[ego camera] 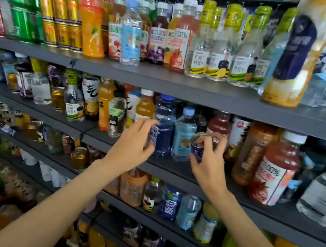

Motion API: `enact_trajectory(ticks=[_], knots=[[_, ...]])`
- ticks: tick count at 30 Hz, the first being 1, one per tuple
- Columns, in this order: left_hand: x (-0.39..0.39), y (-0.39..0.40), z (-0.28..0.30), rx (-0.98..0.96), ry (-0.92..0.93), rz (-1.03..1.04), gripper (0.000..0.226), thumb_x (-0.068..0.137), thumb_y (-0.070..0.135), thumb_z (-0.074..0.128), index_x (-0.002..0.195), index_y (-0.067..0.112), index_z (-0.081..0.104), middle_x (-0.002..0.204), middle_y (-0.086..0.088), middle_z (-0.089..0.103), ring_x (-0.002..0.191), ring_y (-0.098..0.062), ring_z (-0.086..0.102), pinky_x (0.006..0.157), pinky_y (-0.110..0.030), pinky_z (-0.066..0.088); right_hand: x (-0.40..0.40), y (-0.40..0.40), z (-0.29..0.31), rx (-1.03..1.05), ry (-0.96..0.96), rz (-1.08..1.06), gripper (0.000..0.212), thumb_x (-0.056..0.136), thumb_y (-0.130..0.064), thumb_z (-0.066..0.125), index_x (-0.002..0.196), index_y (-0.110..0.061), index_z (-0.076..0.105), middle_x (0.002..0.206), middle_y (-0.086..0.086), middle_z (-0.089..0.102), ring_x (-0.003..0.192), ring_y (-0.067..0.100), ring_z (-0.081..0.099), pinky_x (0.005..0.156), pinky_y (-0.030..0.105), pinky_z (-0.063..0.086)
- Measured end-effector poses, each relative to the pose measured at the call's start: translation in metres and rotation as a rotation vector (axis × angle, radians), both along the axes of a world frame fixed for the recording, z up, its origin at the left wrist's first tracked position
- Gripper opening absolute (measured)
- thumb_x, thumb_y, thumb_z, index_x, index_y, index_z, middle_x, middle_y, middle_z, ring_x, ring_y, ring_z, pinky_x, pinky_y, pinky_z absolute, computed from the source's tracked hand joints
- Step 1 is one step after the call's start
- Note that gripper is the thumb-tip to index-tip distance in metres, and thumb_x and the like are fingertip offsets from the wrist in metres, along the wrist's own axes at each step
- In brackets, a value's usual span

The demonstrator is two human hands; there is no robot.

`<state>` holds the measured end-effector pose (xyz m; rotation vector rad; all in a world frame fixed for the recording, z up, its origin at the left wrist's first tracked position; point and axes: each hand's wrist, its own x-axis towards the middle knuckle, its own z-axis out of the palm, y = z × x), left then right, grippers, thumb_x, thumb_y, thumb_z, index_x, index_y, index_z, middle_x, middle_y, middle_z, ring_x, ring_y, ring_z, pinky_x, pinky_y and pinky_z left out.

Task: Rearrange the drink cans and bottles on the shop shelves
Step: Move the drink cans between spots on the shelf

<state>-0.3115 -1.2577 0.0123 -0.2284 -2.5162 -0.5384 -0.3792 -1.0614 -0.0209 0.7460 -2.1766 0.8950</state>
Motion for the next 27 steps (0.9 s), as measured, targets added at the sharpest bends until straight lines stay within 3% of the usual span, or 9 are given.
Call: enact_trajectory(ticks=[3,6,8,10,14,16,19,23,27], knots=[[0.009,-0.047,0.003,-0.001,-0.212,-0.091,0.081,0.079,0.044,0.066,0.144,0.019,0.025,0.139,-0.001,0.043,0.125,-0.018,0.043,0.101,-0.036,0.038,0.030,-0.055,0.032,-0.024,0.014,0.185,0.041,0.076,-0.012,0.076,0.107,-0.008,0.050,0.119,0.009,0.037,0.095,-0.007,0.040,0.085,0.004,0.038],[0.031,-0.100,0.017,0.088,-0.263,-0.194,0.091,0.073,0.055,0.070,0.143,0.028,0.020,0.134,0.013,0.043,0.121,-0.003,0.042,0.094,-0.013,0.036,0.059,-0.125,0.078,-0.175,0.058,0.263,0.040,0.076,-0.015,0.077,0.103,-0.012,0.048,0.112,0.001,0.035,0.089,-0.011,0.036,0.079,-0.005,0.033],[0.049,-0.137,0.032,0.156,-0.254,-0.209,0.081,0.072,0.055,0.067,0.136,0.040,0.020,0.124,0.021,0.043,0.112,0.005,0.044,0.084,-0.003,0.035,0.074,-0.170,0.107,-0.297,0.060,0.302,0.047,0.075,-0.016,0.077,0.105,-0.022,0.042,0.112,0.000,0.037,0.093,-0.005,0.039,0.081,-0.003,0.035],[0.063,-0.175,0.049,0.234,-0.209,-0.187,0.060,0.076,0.050,0.064,0.123,0.045,0.027,0.114,0.024,0.049,0.102,0.011,0.050,0.081,-0.004,0.039,0.084,-0.214,0.132,-0.404,0.023,0.398,0.052,0.076,-0.021,0.077,0.111,-0.025,0.039,0.115,-0.001,0.043,0.102,0.003,0.047,0.087,0.009,0.042],[0.081,-0.250,0.078,0.423,-0.006,-0.164,0.042,0.083,0.016,0.069,0.106,0.042,0.044,0.104,0.023,0.057,0.097,0.012,0.057,0.083,-0.012,0.045,0.090,-0.299,0.166,-0.577,-0.067,0.605,0.055,0.075,-0.029,0.076,0.114,-0.024,0.039,0.111,-0.019,0.044,0.103,0.003,0.054,0.084,0.017,0.049],[0.091,-0.282,0.086,0.394,0.049,-0.120,0.037,0.087,0.014,0.065,0.105,0.040,0.047,0.103,0.021,0.059,0.091,0.013,0.056,0.080,-0.013,0.045,0.088,-0.338,0.176,-0.579,-0.071,0.678,0.054,0.076,-0.028,0.076,0.115,-0.022,0.039,0.110,-0.018,0.044,0.104,0.002,0.054,0.084,0.020,0.051],[0.101,-0.344,0.090,0.344,0.115,-0.005,0.021,0.089,0.029,0.058,0.109,0.032,0.053,0.100,0.010,0.064,0.090,0.000,0.059,0.079,-0.021,0.046,0.077,-0.400,0.189,-0.559,-0.047,0.723,0.058,0.076,-0.028,0.076,0.119,-0.016,0.040,0.107,-0.020,0.044,0.101,-0.006,0.050,0.088,0.023,0.050],[0.096,-0.435,0.092,0.281,0.151,0.167,0.017,0.094,0.024,0.052,0.110,0.021,0.057,0.096,0.006,0.064,0.087,-0.002,0.059,0.078,-0.019,0.047,0.049,-0.480,0.200,-0.571,-0.024,0.736,0.056,0.075,-0.022,0.078,0.117,-0.015,0.042,0.106,-0.019,0.045,0.102,0.002,0.051,0.090,0.030,0.050],[0.065,-0.529,0.096,0.266,0.162,0.286,0.013,0.092,0.015,0.055,0.101,0.024,0.053,0.094,0.006,0.064,0.091,-0.008,0.061,0.085,-0.025,0.048,0.010,-0.554,0.203,-0.571,0.008,0.716,0.052,0.073,-0.019,0.079,0.111,-0.020,0.044,0.109,-0.009,0.049,0.105,0.009,0.052,0.091,0.033,0.050]])
